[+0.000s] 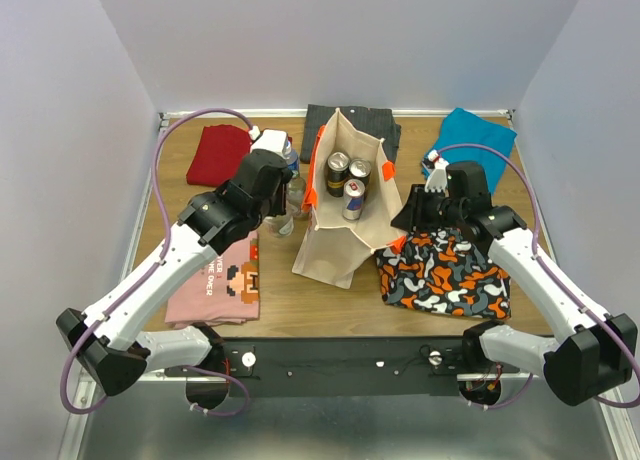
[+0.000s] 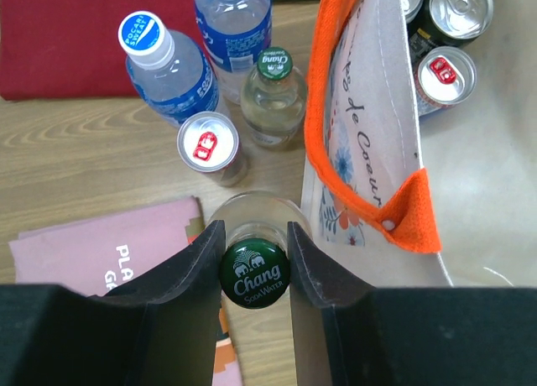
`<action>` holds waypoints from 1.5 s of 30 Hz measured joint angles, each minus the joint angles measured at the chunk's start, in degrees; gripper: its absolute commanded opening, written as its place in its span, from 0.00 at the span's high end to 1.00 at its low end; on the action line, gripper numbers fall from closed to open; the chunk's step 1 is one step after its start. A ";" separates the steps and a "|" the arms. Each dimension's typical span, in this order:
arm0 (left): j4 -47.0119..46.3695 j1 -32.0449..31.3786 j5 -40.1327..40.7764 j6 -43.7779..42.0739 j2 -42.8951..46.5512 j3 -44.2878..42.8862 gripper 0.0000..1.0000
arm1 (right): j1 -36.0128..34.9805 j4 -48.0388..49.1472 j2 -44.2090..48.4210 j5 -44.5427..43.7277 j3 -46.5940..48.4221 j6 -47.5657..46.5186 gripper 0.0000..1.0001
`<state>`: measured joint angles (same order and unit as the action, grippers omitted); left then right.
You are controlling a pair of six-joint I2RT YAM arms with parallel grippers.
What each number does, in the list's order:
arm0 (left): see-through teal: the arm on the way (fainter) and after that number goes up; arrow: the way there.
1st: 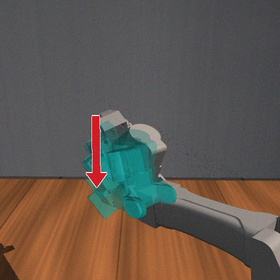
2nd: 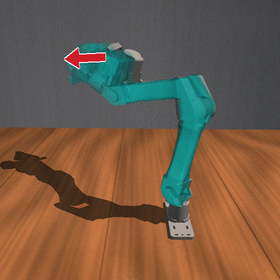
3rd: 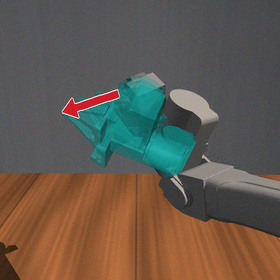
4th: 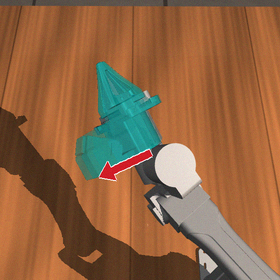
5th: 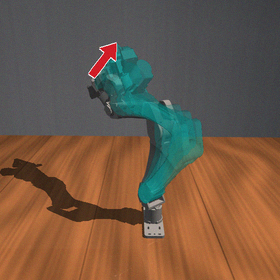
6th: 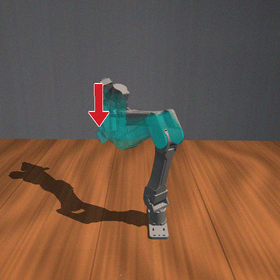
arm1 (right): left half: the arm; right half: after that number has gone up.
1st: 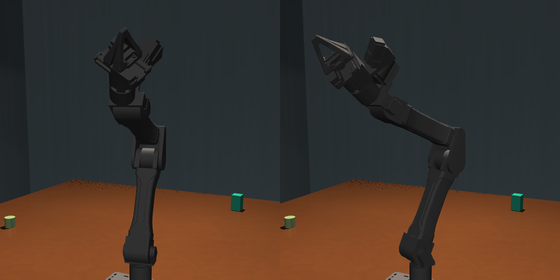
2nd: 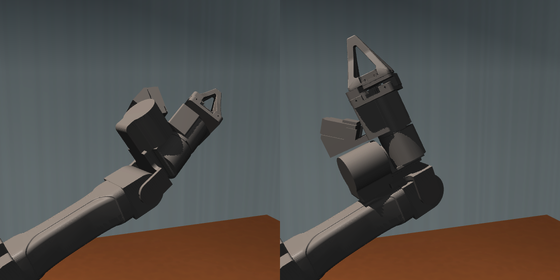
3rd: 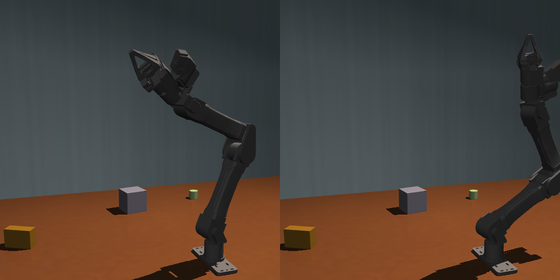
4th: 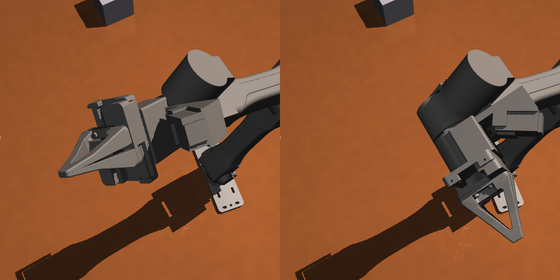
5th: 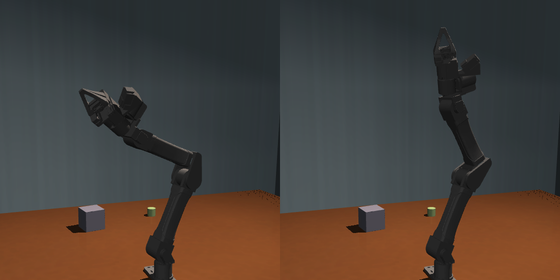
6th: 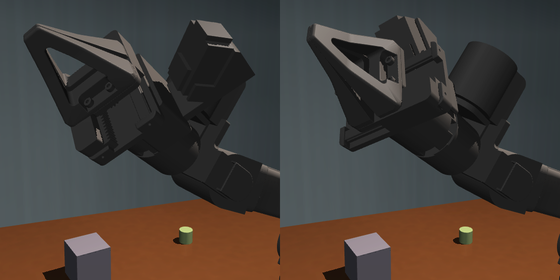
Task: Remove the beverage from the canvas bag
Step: Place the drink at the center of the board.
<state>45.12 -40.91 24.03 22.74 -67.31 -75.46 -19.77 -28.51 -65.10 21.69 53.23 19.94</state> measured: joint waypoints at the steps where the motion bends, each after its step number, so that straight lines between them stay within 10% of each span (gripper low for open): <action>1: -0.63 0.00 0.00 -0.02 -0.07 0.35 1.00 | 0.00 0.00 0.07 0.00 0.00 0.00 0.67; 11: -5.75 0.00 0.00 -0.24 -3.78 2.25 1.00 | 0.00 -0.35 0.04 0.07 0.07 -0.24 0.83; 45: -9.49 2.34 -0.59 -0.46 -9.99 3.87 1.00 | 0.00 -3.82 -2.05 0.92 10.12 -1.84 0.87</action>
<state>35.64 -38.57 23.44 22.28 -77.30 -71.59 -19.77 -32.34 -67.16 22.61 63.35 18.11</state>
